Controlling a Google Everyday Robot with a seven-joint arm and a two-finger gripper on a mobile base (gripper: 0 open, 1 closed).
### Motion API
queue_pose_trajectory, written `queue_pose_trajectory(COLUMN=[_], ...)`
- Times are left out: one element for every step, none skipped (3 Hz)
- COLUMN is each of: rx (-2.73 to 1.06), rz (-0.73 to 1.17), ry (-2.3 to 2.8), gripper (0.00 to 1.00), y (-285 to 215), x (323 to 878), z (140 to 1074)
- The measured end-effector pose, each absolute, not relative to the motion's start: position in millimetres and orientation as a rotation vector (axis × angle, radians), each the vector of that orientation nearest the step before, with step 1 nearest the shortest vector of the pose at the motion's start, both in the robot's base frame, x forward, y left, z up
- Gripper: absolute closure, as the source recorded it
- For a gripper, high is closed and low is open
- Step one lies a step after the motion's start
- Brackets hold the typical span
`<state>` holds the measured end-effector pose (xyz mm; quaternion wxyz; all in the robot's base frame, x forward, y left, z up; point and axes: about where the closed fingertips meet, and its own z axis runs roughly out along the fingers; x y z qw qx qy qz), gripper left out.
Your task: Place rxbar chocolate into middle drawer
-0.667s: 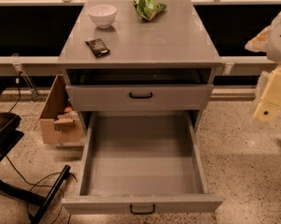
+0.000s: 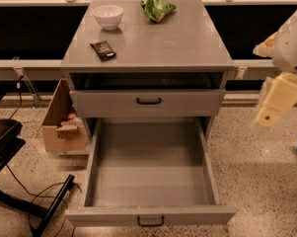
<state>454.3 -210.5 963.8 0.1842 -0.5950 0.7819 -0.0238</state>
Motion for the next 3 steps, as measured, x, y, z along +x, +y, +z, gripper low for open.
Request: queue_pose_trajectory(rx=[-1.517,-1.350,-1.216], rz=[0.009,-0.004,-0.105], ry=[2.172,2.209,2.314], gripper=[0.00,0.00,0.00], y=[-180,-156,-148], x=[521,596,668], z=[936,930,926])
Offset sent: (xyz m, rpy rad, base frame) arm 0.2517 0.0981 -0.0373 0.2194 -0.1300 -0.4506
